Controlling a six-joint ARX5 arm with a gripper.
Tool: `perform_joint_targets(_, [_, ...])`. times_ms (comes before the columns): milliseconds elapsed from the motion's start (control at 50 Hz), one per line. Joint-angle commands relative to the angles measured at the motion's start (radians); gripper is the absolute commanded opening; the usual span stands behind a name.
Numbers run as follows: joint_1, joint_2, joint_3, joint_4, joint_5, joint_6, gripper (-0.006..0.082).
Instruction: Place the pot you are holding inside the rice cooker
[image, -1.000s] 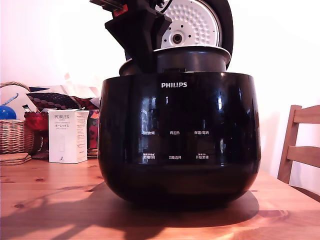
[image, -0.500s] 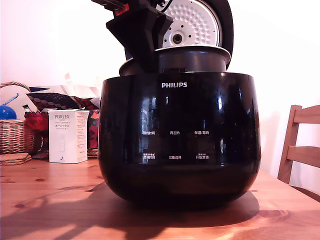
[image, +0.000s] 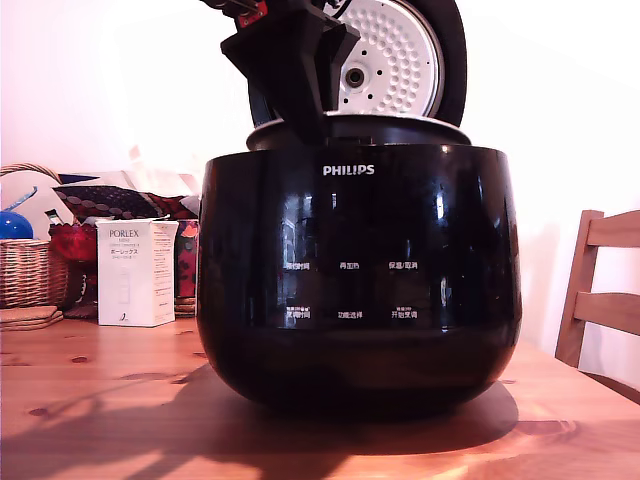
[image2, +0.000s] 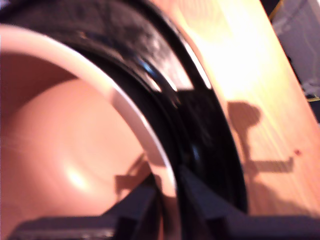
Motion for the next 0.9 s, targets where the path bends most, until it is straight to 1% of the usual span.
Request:
perform_joint_targets(0, [-0.02, 0.0, 0.014, -0.024, 0.021, -0.002, 0.0101])
perform_joint_targets(280, [-0.02, -0.002, 0.019, -0.036, 0.019, -0.014, 0.0102])
perform_joint_targets(500, [-0.02, -0.002, 0.085, -0.056, 0.021, -0.018, 0.0102])
perform_joint_targets(520, [-0.02, -0.002, 0.092, -0.057, 0.021, -0.048, 0.0102])
perform_joint_targets(640, [-0.02, -0.002, 0.119, -0.058, 0.02, -0.077, 0.0121])
perform_joint_targets(700, [-0.02, -0.002, 0.134, -0.063, 0.007, -0.096, 0.0117])
perform_joint_targets(780, [-0.02, -0.002, 0.147, -0.064, -0.032, -0.1, 0.0089])
perform_joint_targets(860, [-0.02, -0.002, 0.156, -0.063, -0.077, -0.1, -0.0009])
perform_joint_targets(880, [-0.02, -0.002, 0.158, -0.063, -0.089, -0.118, -0.003])
